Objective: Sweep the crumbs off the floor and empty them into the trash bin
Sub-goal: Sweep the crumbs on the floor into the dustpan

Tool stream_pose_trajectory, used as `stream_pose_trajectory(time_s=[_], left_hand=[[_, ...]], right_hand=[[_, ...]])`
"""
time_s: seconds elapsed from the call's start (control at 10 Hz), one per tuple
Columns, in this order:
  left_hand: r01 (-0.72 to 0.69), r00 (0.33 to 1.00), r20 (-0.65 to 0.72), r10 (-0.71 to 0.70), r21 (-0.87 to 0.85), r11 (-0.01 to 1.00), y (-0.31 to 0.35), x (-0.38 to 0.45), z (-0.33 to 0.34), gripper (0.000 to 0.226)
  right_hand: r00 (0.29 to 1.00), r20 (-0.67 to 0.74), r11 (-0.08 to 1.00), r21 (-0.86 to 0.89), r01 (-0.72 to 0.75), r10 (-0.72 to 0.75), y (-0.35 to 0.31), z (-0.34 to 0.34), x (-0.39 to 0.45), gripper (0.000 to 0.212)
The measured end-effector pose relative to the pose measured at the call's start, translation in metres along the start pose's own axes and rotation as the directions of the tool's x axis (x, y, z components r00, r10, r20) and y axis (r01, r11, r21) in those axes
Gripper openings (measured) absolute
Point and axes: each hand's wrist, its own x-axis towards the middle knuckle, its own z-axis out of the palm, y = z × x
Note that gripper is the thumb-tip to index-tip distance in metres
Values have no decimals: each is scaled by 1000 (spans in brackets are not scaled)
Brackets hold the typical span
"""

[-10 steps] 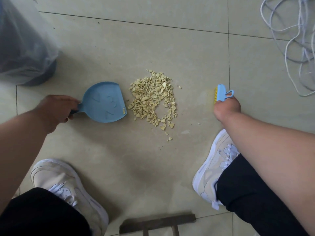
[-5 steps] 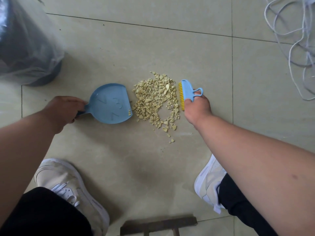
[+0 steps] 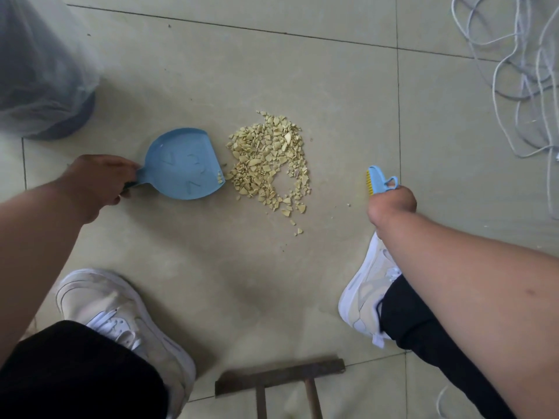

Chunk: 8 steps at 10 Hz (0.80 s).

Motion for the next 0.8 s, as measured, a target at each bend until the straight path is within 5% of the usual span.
stream_pose_trajectory(time_s=[0.2, 0.4, 0.6, 0.8], left_hand=[[36, 998, 48, -33, -64, 997, -15, 4, -12, 27], [40, 998, 51, -33, -136, 990, -4, -5, -9, 17], [-22, 992, 126, 29, -58, 998, -7, -4, -11, 36], [54, 996, 68, -49, -59, 997, 1, -4, -9, 26]], right_hand=[[990, 34, 967, 213, -143, 138, 8, 29, -30, 14], [993, 96, 956, 277, -92, 68, -4, 55, -47, 27], [989, 144, 947, 320, -13, -35, -30, 71, -50, 28], [995, 98, 881, 469, -60, 16, -48, 60, -33, 28]])
